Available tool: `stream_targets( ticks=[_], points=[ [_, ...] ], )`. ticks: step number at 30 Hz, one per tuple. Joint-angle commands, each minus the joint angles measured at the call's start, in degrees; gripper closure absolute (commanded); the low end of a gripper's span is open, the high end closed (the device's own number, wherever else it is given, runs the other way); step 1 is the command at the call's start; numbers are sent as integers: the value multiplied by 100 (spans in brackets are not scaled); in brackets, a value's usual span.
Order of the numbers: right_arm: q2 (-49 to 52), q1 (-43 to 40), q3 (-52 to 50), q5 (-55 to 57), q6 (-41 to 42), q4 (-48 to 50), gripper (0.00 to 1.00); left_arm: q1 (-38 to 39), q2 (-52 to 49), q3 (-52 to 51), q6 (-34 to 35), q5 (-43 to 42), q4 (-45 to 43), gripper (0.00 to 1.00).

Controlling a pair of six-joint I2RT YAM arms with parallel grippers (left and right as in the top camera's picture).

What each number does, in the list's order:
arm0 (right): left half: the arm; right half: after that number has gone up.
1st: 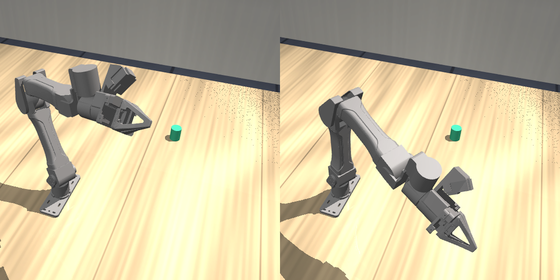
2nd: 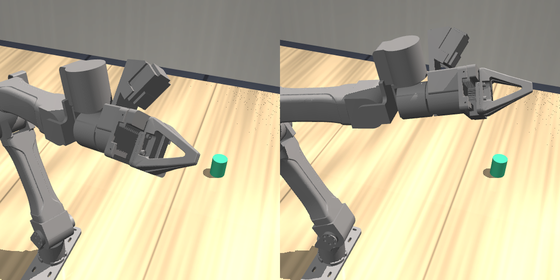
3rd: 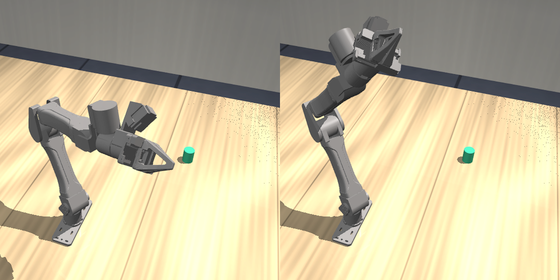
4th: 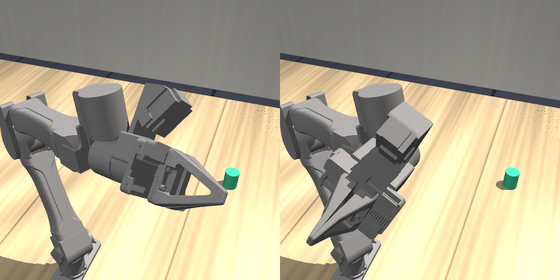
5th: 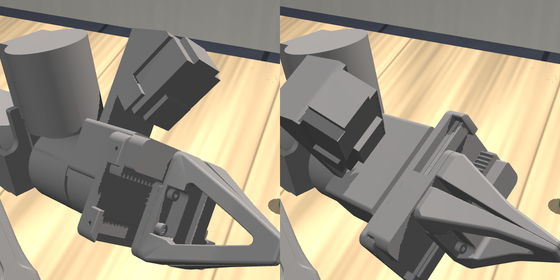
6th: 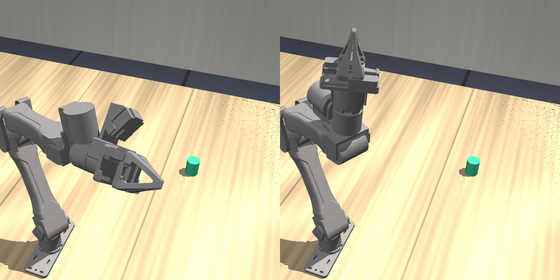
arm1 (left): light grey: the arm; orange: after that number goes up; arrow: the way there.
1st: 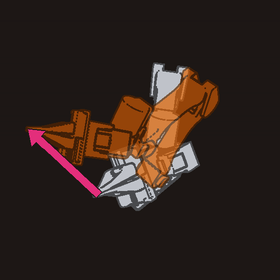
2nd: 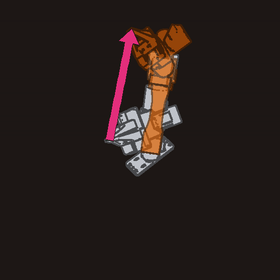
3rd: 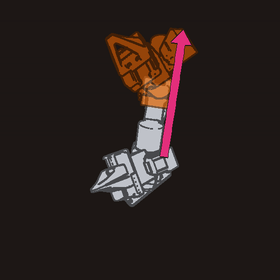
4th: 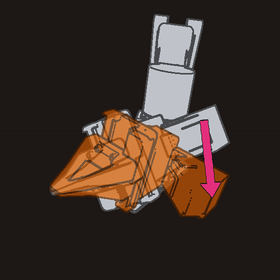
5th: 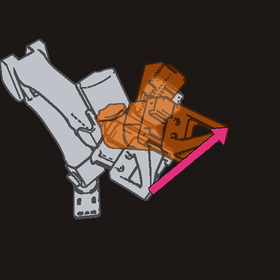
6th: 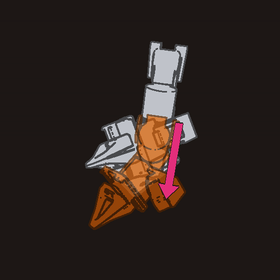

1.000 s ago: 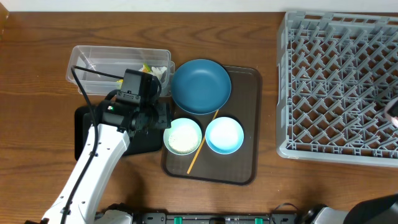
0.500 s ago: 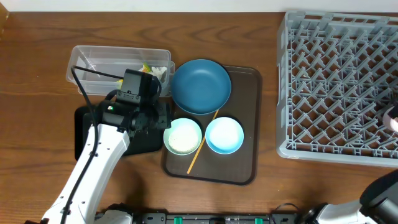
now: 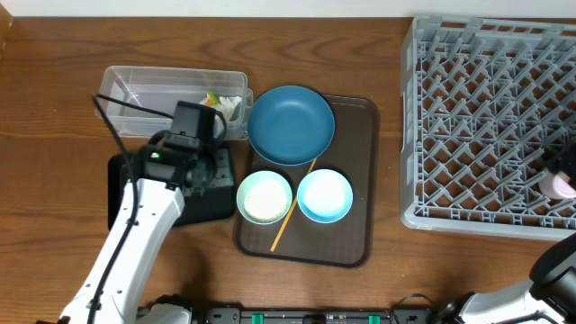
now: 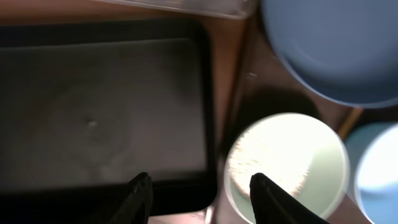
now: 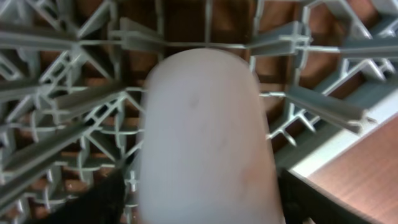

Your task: Sort waste into correct bins and load items into the dishwasher rack

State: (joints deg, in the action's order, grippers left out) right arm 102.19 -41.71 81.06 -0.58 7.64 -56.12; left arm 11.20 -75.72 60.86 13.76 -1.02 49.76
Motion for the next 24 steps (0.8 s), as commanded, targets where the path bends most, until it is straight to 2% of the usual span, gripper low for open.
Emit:
stream_targets(
  ticks=[1, 9, 17, 21, 24],
  points=[
    [15, -48, 57, -184, 68, 2, 14, -352, 83, 11, 70, 365, 35, 43],
    [15, -48, 57, -291, 68, 26, 1, -994, 83, 11, 68, 363, 37, 41],
    [-107, -33, 74, -1073, 48, -68, 2, -994, 83, 11, 68, 363, 37, 30],
    [-544, 122, 133, -1320, 44, -146, 1, -994, 83, 11, 68, 363, 37, 27],
    [-1067, 365, 146, -1373, 33, -107, 1, -994, 83, 11, 68, 363, 35, 18]
  ],
)
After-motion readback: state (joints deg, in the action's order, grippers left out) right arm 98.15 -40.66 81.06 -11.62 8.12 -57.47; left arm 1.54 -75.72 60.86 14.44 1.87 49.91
